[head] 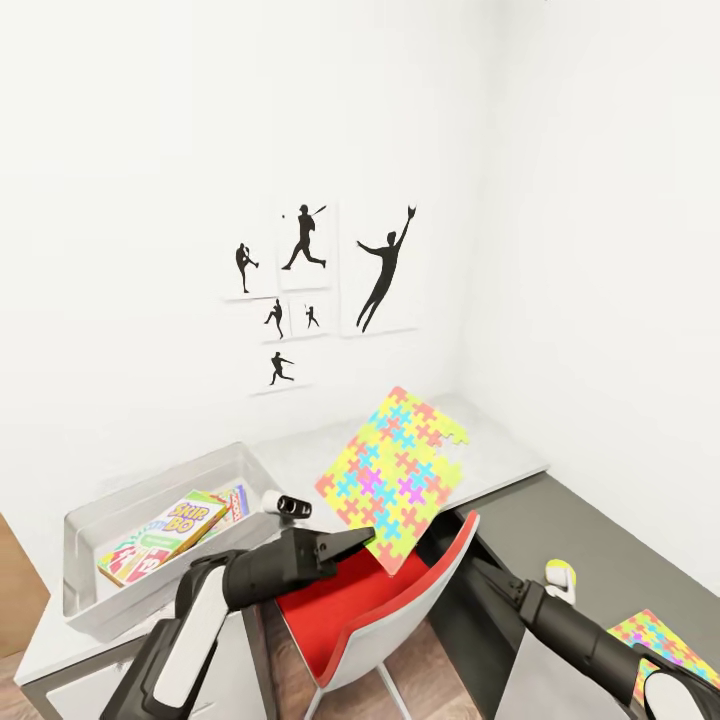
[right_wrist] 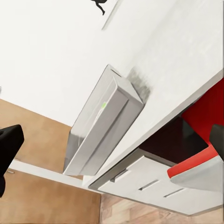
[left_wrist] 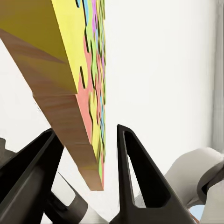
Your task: Put all the toys in the child's room - the three board games (two on the bed and one on the table), the two jigsaw puzzles on the table, and the tennis ball on the table - inside the toy box on the table in the child's room.
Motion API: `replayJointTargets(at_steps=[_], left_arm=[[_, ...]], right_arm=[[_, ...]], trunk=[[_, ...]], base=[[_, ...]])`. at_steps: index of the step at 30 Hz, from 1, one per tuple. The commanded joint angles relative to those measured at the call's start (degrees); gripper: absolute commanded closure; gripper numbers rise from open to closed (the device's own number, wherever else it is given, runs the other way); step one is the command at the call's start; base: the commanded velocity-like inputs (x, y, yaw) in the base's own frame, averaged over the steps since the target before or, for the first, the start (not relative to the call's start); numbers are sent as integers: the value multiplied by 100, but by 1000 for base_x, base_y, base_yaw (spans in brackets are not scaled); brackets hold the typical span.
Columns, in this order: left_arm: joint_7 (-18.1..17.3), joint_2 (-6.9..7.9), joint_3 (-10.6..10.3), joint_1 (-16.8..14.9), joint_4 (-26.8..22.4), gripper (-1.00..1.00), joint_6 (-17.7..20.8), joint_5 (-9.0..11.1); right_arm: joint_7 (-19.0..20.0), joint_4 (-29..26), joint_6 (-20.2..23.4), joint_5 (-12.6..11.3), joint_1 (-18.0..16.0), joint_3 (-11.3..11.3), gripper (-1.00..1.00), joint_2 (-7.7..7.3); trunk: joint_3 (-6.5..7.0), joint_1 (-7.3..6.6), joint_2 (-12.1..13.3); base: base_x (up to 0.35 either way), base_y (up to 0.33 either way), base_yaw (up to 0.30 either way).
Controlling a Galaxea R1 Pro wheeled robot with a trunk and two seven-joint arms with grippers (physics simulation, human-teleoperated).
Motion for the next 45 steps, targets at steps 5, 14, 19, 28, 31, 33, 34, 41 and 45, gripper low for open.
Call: replayJointTargets(at_steps=[5, 14, 19, 28, 31, 33, 34, 41, 45], left_arm=[[147, 162, 161, 61, 11, 100, 16, -204], [433, 453, 333, 53, -4, 100, 38, -252], [521, 602, 479, 50, -31, 100, 60, -245], [508, 978, 627, 52, -41, 100, 84, -247], [491, 1091, 636, 46, -41, 100, 89, -216], [486, 1150, 637, 37, -41, 100, 97, -195], [484, 1165, 637, 33, -41, 100, 99, -189], [482, 1210, 629, 17, -41, 100, 98, -223], [476, 1244, 651, 17, -41, 100, 87, -231]], right_arm=[[10, -3, 30, -15, 3, -14, -100, -57], [2, -3, 22, -16, 2, -10, -100, -56], [1, -3, 22, -16, 2, -12, -100, -56], [1, -3, 14, -16, 2, 8, -100, -23], [1, -3, 13, -16, 2, 10, -100, -29], [1, -3, 13, -16, 2, 9, -100, -35], [1, -3, 13, -16, 2, 9, -100, -38], [1, -3, 13, -16, 2, 11, -100, -34], [1, -3, 14, -16, 2, 16, -100, -38]], trunk=[[0, 2, -3], [0, 2, -3], [0, 2, -3], [0, 2, -3], [0, 2, -3], [0, 2, -3], [0, 2, -3], [0, 2, -3], [0, 2, -3]], base=[[0, 0, 0], [3, 33, 0], [1, 9, 0], [-87, 73, 0], [-22, 17, 0], [-8, 6, 0], [-4, 8, 0], [41, 156, 0], [16, 53, 0]])
